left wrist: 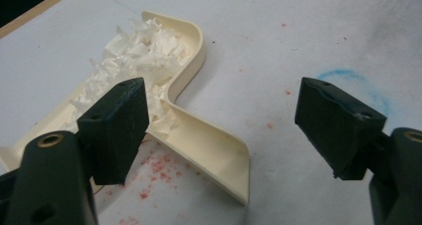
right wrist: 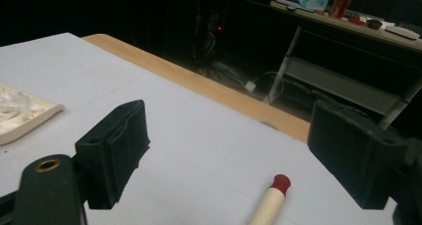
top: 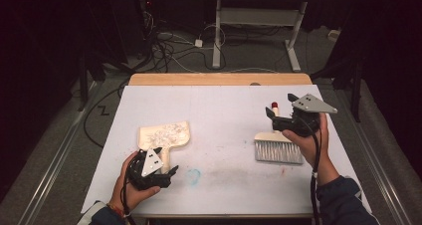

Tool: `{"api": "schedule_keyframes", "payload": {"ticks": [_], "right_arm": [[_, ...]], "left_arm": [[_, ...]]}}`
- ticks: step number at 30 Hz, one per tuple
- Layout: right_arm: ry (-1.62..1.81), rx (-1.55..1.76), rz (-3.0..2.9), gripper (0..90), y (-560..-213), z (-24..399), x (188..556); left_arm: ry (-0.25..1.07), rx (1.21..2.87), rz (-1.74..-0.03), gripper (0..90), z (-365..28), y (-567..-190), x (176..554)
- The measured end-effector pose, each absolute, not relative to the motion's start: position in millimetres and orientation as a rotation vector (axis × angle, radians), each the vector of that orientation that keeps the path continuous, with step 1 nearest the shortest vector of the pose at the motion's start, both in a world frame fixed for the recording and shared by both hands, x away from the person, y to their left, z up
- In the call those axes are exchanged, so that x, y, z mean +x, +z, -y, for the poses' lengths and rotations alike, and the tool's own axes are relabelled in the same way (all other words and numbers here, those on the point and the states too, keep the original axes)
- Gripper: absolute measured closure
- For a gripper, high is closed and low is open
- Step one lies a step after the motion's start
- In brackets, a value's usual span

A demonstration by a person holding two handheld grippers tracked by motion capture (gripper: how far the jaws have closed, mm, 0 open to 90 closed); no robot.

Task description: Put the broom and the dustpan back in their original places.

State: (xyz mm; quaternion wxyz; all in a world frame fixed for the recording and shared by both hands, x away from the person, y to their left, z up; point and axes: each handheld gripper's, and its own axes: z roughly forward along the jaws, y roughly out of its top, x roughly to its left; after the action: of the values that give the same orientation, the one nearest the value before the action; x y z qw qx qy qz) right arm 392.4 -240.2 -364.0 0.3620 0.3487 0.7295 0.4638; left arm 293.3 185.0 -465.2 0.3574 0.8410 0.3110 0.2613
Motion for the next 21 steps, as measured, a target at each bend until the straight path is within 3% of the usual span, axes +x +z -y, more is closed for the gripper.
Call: {"api": "schedule_keyframes", "payload": {"ticks": [21], "right_arm": [[1.225,0.822,-1.92,16.7,-362.1,243.1,363.6]], "left_arm": [[0.682,2.188,-0.801,20.0,-184.5,-465.7,293.3]]}}
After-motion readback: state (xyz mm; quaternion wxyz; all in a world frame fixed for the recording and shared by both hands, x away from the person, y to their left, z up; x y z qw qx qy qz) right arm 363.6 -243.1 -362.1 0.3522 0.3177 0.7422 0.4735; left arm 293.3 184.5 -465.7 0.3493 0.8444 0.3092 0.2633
